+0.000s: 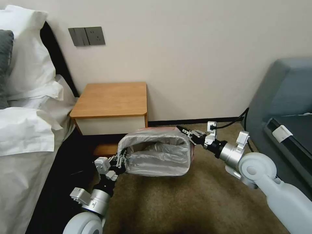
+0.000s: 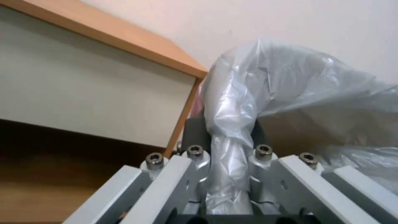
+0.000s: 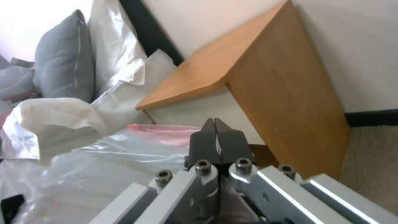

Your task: Pick up the garbage bag from the table and place it over the trash can.

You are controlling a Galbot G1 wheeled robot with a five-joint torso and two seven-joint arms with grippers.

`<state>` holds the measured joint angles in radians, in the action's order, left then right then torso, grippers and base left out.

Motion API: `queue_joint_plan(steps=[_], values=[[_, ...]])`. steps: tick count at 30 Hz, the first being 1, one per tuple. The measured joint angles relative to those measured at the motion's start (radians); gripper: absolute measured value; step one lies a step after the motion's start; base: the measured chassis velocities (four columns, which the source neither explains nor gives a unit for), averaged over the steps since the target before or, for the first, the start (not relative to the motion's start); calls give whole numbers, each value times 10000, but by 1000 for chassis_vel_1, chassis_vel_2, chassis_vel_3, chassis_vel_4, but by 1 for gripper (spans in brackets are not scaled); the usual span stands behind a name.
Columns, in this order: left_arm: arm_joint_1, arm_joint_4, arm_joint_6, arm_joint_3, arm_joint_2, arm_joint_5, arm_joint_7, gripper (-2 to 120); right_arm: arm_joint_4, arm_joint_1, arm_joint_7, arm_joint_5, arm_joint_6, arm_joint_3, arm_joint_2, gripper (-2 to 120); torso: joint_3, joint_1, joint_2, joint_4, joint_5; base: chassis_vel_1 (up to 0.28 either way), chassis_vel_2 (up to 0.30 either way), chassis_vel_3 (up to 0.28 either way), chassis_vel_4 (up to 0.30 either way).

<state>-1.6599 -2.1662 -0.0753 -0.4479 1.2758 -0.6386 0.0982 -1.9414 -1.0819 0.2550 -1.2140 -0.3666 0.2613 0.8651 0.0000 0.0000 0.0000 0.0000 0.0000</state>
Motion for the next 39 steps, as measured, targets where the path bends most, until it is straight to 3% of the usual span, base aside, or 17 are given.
queue_joint_plan(steps=[11, 15, 19, 27, 30, 36, 39], values=[[-48, -86, 212, 31, 38, -363, 144, 7, 811, 255, 80, 503, 69, -183, 526, 0, 0, 0, 0, 1, 0, 0, 0, 0, 0], [25, 14, 297, 49, 77, -364, -148, 7, 624, 5, 0, 765, 155, -54, 526, 3, 0, 0, 0, 2, 0, 0, 0, 0, 0], [253, 273, 504, 79, 150, -314, -905, 7, 106, -664, -142, 857, 286, 316, 314, 22, 0, 1, 0, -1, -1, 0, 0, 0, 0], [543, 297, 871, 94, 186, -350, -2071, 7, -239, -1240, -180, 1045, 486, 1033, 266, 43, 0, 1, 0, -1, 0, 0, 0, 0, 0], [640, 151, 1241, 101, 115, -240, -2897, 7, -1347, -1491, -350, 1276, 546, 1652, 152, 61, 0, 1, 0, -1, 0, 0, 0, 0, 0], [657, 255, 1378, 219, 78, -4, -2887, 7, -2842, -763, -104, 1645, 561, 1360, -458, 80, 0, 0, 0, 3, -3, 0, 0, 0, 0], [657, 360, 1329, 332, 129, 528, -2636, 7, -3221, 480, 321, 2407, 389, 34, -1319, 93, 0, 1, 0, 4, -4, 0, 0, 0, 0]])
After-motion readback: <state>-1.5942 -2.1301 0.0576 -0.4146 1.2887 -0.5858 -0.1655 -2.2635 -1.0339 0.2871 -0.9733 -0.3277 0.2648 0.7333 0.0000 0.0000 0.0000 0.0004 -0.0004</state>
